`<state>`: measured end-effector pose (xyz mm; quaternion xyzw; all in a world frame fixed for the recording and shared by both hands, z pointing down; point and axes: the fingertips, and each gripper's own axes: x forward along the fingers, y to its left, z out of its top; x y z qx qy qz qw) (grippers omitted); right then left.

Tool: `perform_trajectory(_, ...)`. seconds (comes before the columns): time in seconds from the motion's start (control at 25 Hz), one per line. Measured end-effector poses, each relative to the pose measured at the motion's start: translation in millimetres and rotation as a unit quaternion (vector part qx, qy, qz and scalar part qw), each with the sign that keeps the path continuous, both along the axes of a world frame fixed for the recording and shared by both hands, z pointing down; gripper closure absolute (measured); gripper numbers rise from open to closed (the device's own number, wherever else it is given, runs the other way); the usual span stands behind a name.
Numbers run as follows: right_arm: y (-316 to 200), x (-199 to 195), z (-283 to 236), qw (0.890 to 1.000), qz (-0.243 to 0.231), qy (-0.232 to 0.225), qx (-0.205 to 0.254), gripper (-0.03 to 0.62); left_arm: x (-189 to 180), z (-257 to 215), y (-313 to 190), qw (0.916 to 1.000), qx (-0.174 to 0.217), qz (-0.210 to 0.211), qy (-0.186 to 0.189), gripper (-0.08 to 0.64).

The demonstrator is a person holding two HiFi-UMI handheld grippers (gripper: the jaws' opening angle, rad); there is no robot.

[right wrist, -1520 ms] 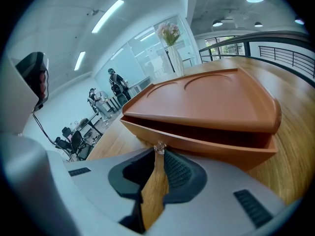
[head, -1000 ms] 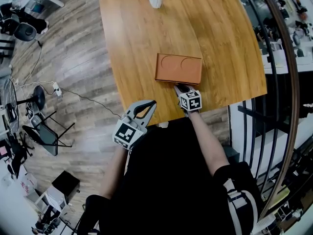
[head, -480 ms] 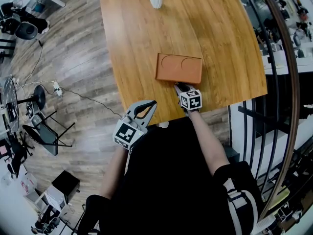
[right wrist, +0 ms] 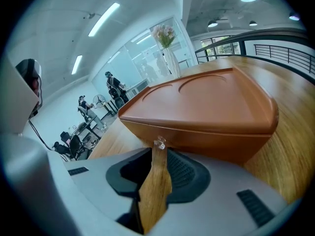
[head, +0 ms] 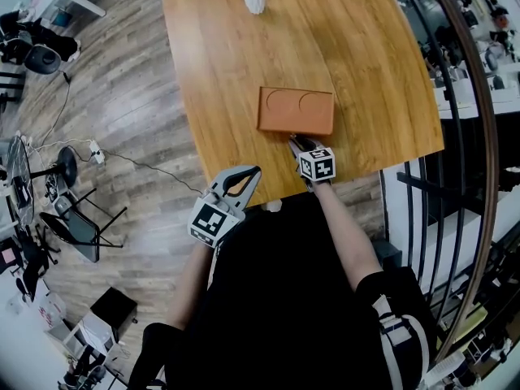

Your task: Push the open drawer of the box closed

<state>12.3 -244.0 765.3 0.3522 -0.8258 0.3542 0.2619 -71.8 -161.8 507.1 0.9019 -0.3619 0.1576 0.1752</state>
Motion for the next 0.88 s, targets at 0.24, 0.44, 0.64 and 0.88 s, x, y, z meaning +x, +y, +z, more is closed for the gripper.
perform_trajectory(0.24, 10, 7, -6, 1.0, 0.007, 0.004, 0.006, 0.502, 2, -3, 3, 0.9998, 0.005, 0.017, 0.002, 0.537)
perform_trajectory(0.44, 26, 13, -16, 1.0, -0.006, 0.02, 0.024, 0.575, 5, -5, 12, 0.9992, 0.008, 0.038, 0.006, 0.537)
perform_trajectory(0.64, 38, 25, -29, 0.998, 0.002, 0.03, 0.048, 0.577, 9, -7, 19, 0.9982, 0.012, 0.057, 0.012, 0.537)
perform_trajectory(0.88, 68, 38, -31, 0.997, 0.003, 0.061, 0.05, 0.577, 9, -9, 32, 0.9963, 0.017, 0.083, 0.016, 0.537)
